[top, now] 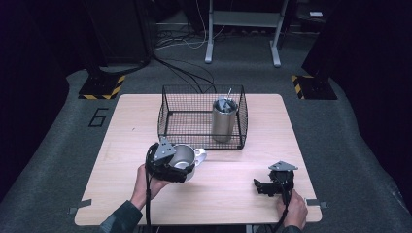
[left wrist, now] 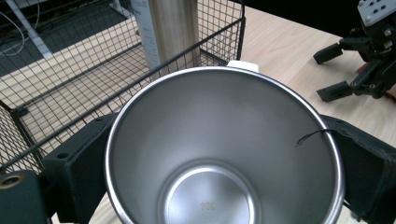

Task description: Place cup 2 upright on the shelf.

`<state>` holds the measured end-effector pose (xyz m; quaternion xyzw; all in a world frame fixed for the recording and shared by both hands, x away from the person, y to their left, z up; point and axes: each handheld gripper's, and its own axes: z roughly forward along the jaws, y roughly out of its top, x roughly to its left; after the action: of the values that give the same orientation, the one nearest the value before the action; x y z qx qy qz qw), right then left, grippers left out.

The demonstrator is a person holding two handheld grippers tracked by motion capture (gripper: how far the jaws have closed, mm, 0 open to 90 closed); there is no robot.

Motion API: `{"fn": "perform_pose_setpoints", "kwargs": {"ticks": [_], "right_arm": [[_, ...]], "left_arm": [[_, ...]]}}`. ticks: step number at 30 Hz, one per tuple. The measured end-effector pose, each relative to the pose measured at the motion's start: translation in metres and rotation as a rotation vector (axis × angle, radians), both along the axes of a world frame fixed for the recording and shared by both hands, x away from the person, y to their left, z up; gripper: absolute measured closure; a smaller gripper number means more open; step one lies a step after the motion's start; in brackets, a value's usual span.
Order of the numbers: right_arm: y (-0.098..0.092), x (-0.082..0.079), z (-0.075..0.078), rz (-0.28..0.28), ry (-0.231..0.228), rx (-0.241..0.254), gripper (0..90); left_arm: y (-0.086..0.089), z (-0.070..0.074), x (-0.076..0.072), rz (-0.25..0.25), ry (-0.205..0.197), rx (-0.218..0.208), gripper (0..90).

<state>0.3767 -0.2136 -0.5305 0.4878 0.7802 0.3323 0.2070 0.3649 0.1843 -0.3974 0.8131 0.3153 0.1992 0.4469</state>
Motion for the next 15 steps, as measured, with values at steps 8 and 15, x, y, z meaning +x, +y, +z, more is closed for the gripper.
{"fn": "perform_pose_setpoints", "kwargs": {"ticks": [8, 15], "right_arm": [[0.0, 0.0, 0.0, 0.0, 0.0, 0.0, 0.0], [0.0, 0.0, 0.0, 0.0, 0.0, 0.0, 0.0]], "left_arm": [[0.0, 0.011, 0.007, 0.002, -0.008, -0.005, 6.0], [0.003, 0.022, 0.016, 0.014, -0.019, -0.021, 6.0]]}}
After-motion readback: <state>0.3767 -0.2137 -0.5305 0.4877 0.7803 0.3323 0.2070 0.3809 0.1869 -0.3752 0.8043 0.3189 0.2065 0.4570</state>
